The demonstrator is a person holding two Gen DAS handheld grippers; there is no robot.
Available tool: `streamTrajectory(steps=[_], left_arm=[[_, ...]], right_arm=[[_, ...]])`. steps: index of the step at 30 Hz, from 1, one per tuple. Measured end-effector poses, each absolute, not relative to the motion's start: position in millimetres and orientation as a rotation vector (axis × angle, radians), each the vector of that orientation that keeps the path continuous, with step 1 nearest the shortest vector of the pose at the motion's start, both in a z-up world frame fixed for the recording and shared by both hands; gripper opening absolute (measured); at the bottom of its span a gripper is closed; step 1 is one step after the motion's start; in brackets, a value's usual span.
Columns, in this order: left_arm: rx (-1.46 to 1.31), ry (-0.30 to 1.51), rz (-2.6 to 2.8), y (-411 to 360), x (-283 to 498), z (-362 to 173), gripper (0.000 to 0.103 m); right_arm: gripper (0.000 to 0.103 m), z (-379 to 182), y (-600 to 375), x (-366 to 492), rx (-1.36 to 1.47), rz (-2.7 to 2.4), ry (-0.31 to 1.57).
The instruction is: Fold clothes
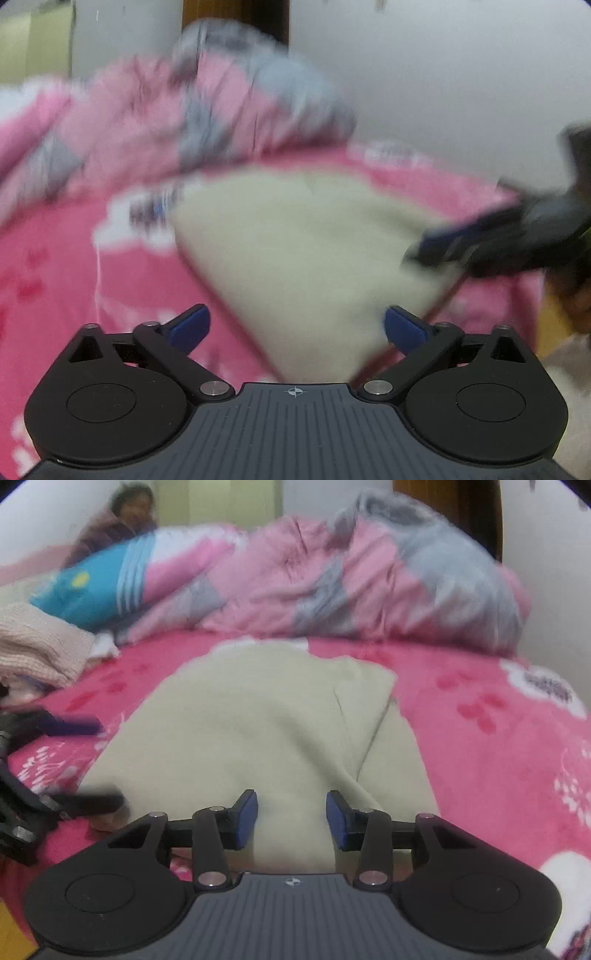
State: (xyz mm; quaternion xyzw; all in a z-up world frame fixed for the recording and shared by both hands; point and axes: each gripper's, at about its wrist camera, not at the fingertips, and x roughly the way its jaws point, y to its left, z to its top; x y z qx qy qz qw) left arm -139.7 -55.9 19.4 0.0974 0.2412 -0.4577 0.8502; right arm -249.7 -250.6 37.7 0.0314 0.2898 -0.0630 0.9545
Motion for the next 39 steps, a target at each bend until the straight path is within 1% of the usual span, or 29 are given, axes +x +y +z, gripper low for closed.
streamTrajectory(steps=[1, 2, 5, 7, 8, 9, 10, 11, 12, 14, 18, 22, 24, 26, 28, 31, 34, 36, 39], left_arm=[[0.182, 0.507, -0.967, -53.8, -138.5, 23.5, 0.099], [0.154, 0.47, -0.974, -49.9, -139.2, 32.4, 0.1], [0.117, 0.34, -0.987, -51.0, -141.5, 57.5, 0.102], [0.115, 0.308, -1.015, -66.8, -136.5, 62.7, 0.102], [0.117, 0.323, -1.023, -76.7, -131.8, 59.8, 0.102], [0.122, 0.376, -1.022, -87.5, -124.5, 50.6, 0.101], [0.127, 0.43, -1.021, -98.2, -117.2, 41.4, 0.1], [0.144, 0.475, -1.013, -108.0, -111.7, 31.3, 0.1], [0.178, 0.48, -1.0, -113.7, -112.7, 23.4, 0.101], [0.23, 0.411, -0.991, -116.5, -124.4, 21.4, 0.101], [0.169, 0.435, -1.017, -110.0, -118.3, 24.3, 0.103], [0.14, 0.433, -1.026, -106.3, -117.6, 22.2, 0.103], [0.147, 0.422, -1.022, -106.1, -120.6, 21.1, 0.103], [0.135, 0.422, -1.036, -104.6, -119.7, 20.0, 0.103], [0.127, 0.421, -1.045, -103.6, -119.7, 19.9, 0.103], [0.113, 0.417, -1.047, -102.2, -119.5, 18.9, 0.103], [0.1, 0.415, -1.051, -101.2, -118.4, 18.3, 0.103], [0.097, 0.415, -1.052, -100.9, -118.2, 18.5, 0.103], [0.084, 0.415, -1.068, -99.1, -117.6, 18.6, 0.103]], right_arm=[[0.043, 48.9, -250.8, -249.1, 0.063, -0.143, 0.592], [0.043, 60.2, -251.1, -248.6, 0.063, -0.158, 0.595], [0.043, 91.6, -252.2, -244.5, 0.032, -0.161, 0.496], [0.043, 97.6, -253.8, -230.6, 0.016, -0.171, 0.46], [0.043, 92.7, -255.7, -221.4, 0.019, -0.172, 0.462], [0.043, 83.6, -257.2, -213.6, 0.025, -0.169, 0.48], [0.043, 63.6, -262.9, -201.6, 0.043, -0.163, 0.548], [0.047, 48.3, -266.5, -197.4, 0.053, -0.161, 0.572], [0.048, 37.6, -267.9, -198.3, 0.058, -0.16, 0.563], [0.048, 24.8, -271.5, -200.5, 0.076, -0.159, 0.554], [0.047, 47.4, -282.5, -195.5, 0.101, -0.163, 0.601], [0.047, 79.5, -292.4, -180.5, 0.102, -0.176, 0.505], [0.047, 71.0, -301.2, -163.3, 0.107, -0.166, 0.524], [0.047, 38.6, -310.0, -143.9, 0.094, -0.163, 0.649], [0.047, 32.4, -317.1, -144.2, 0.118, -0.145, 0.653], [0.046, 59.6, -319.2, -135.1, 0.129, -0.19, 0.68], [0.046, 87.0, -315.7, -128.5, 0.111, -0.173, 0.587], [0.045, 83.6, -319.8, -116.1, 0.136, -0.158, 0.593], [0.045, 34.0, -328.2, -90.7, 0.093, -0.201, 0.754]])
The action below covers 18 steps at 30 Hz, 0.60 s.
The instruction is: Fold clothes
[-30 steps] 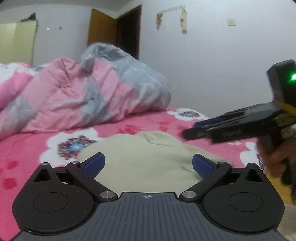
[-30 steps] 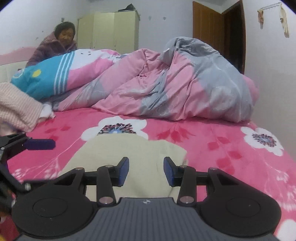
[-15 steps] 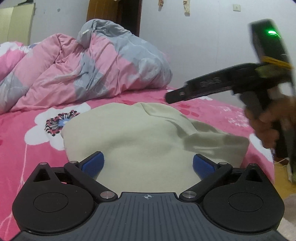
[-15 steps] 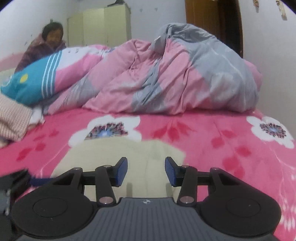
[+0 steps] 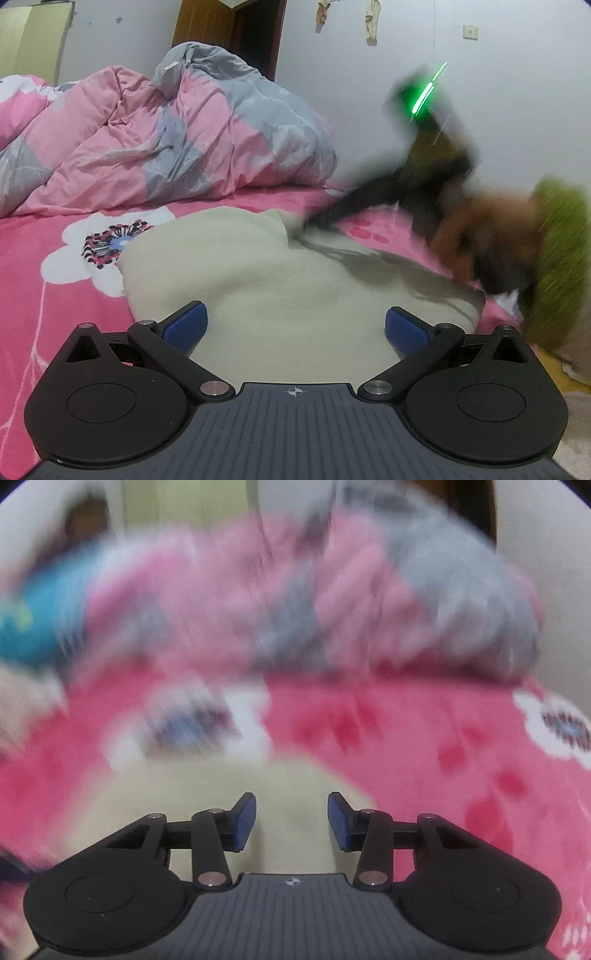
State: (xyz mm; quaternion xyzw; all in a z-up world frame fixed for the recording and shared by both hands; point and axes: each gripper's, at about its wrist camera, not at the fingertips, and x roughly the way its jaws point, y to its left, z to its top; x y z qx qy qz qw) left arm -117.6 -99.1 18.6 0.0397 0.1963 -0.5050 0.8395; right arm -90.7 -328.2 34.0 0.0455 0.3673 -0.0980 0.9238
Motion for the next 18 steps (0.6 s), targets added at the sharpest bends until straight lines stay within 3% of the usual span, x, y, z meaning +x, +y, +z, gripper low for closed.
streamTrajectory(steps=[8, 13, 18], left_arm=[[0.075, 0.412, -1.067, -97.7, -118.5, 17.5, 0.103], [0.061, 0.414, -1.076, -94.6, -117.2, 19.4, 0.103], [-0.034, 0.37, -1.139, -74.1, -109.1, 52.3, 0.103]], right_arm=[[0.042, 84.6, -296.2, -74.4, 0.028, -0.124, 0.681], [0.04, 24.4, -317.6, -43.4, 0.045, -0.144, 0.766], [0.039, 18.2, -338.1, -53.3, 0.178, -0.127, 0.713]])
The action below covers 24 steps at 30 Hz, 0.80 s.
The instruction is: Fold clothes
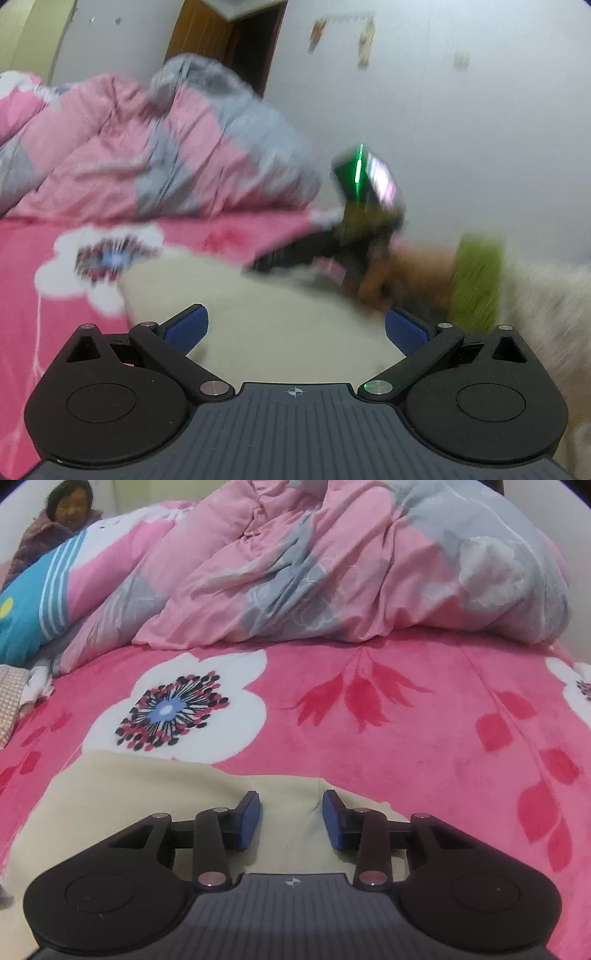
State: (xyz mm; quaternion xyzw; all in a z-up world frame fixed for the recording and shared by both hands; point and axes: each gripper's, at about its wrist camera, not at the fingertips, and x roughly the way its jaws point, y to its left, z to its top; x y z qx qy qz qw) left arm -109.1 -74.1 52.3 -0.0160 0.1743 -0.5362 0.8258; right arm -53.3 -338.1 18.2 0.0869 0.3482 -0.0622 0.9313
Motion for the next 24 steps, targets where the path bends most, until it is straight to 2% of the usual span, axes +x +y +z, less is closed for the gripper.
streamTrajectory(steps=[3, 6, 9, 12, 19, 24], left_arm=[[-0.046, 0.338, -1.13, -80.6, -86.7, 73.5, 0.103], [-0.005, 0.377, -1.077, -102.9, -49.5, 70.5, 0.103], [0.001, 0.565, -1.05, -124.5, 2.0, 44.4, 0.101], [-0.033, 0.7, -0.992, -128.3, 30.6, 16.1, 0.103], [-0.029, 0.683, -0.983, -129.1, 28.4, 10.6, 0.103], [0.005, 0.665, -0.93, -128.0, 20.8, 27.6, 0.102]], right_arm=[[0.039, 15.9, -340.4, -52.8, 0.191, -0.123, 0.701], [0.039, 17.9, -342.0, -58.4, 0.215, -0.118, 0.686], [0.039, 17.6, -344.5, -62.3, 0.238, -0.112, 0.674], [0.039, 16.2, -346.6, -63.1, 0.255, -0.109, 0.664], [0.039, 10.9, -341.3, -60.9, 0.219, -0.124, 0.651], [0.039, 22.5, -343.7, -67.3, 0.238, -0.131, 0.66]])
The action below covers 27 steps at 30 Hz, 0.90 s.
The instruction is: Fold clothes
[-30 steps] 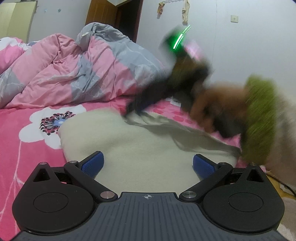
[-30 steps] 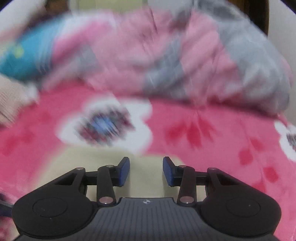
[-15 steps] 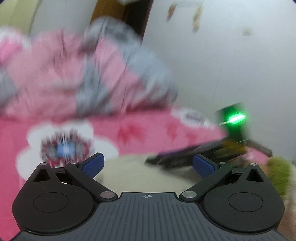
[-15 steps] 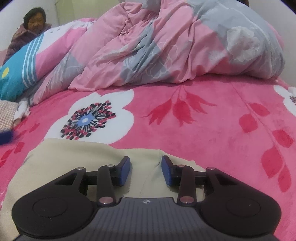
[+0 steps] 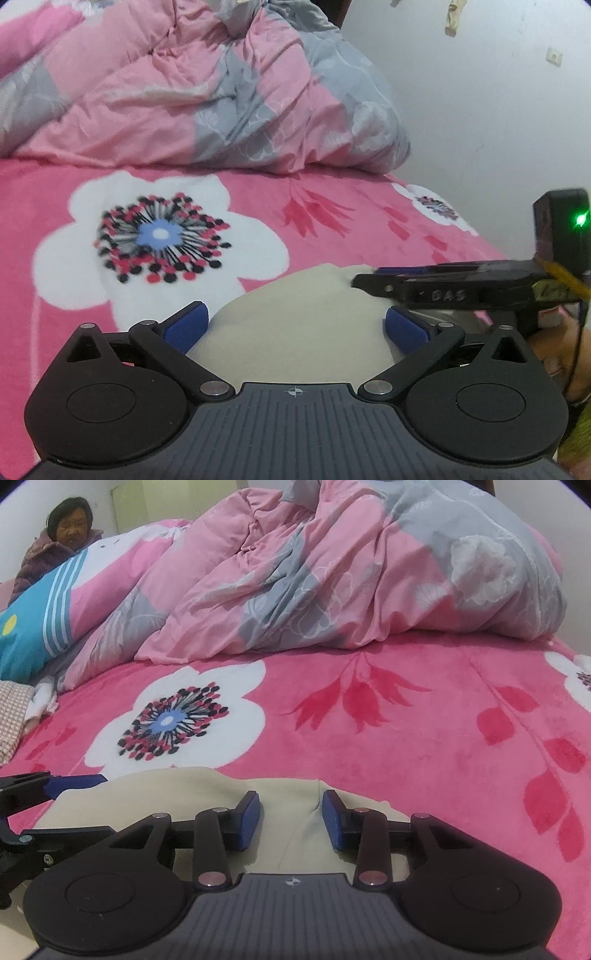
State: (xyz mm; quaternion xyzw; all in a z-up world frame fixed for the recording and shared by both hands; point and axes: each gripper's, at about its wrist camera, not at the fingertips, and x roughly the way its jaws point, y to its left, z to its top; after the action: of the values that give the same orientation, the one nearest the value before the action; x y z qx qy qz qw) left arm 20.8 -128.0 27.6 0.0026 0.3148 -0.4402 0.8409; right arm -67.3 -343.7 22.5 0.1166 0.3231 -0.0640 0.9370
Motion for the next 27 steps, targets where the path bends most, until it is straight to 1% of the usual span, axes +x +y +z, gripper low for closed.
streamTrajectory(steps=[3, 6, 7, 10, 12, 14, 15, 16, 18, 24, 27], left_arm=[[0.043, 0.612, -0.901, -115.4, -1.3, 53.4, 0.102], [0.086, 0.525, -0.925, -98.3, -35.7, 81.6, 0.103], [0.101, 0.505, -0.931, -94.1, -47.2, 88.6, 0.103], [0.129, 0.498, -0.962, -90.1, -79.4, 92.3, 0.103], [0.153, 0.535, -0.998, -95.1, -98.0, 80.0, 0.103], [0.198, 0.597, -1.012, -107.0, -111.4, 56.5, 0.103], [0.232, 0.601, -1.0, -113.3, -118.7, 44.7, 0.103], [0.267, 0.542, -0.977, -115.9, -128.2, 38.8, 0.103], [0.312, 0.474, -0.944, -120.1, -140.5, 36.1, 0.103], [0.243, 0.632, -0.895, -126.7, -122.7, 51.5, 0.103], [0.24, 0.681, -0.848, -132.0, -122.1, 56.8, 0.103]], right_arm=[[0.041, 48.4, -345.3, -94.4, 0.253, -0.2, 0.642], [0.042, 82.0, -344.7, -149.8, 0.242, -0.238, 0.567], [0.042, 85.5, -340.9, -163.9, 0.235, -0.231, 0.564], [0.042, 88.9, -324.0, -201.5, 0.208, -0.206, 0.583], [0.042, 91.1, -312.8, -226.5, 0.19, -0.189, 0.595], [0.044, 73.2, -309.0, -236.3, 0.217, -0.209, 0.624], [0.048, 61.8, -310.4, -238.4, 0.245, -0.227, 0.63], [0.059, 50.4, -311.7, -240.5, 0.272, -0.244, 0.635], [0.06, 27.6, -314.4, -244.7, 0.327, -0.28, 0.646], [0.065, 24.3, -313.8, -250.3, 0.388, -0.311, 0.605], [0.069, 26.8, -316.3, -248.4, 0.422, -0.315, 0.612]])
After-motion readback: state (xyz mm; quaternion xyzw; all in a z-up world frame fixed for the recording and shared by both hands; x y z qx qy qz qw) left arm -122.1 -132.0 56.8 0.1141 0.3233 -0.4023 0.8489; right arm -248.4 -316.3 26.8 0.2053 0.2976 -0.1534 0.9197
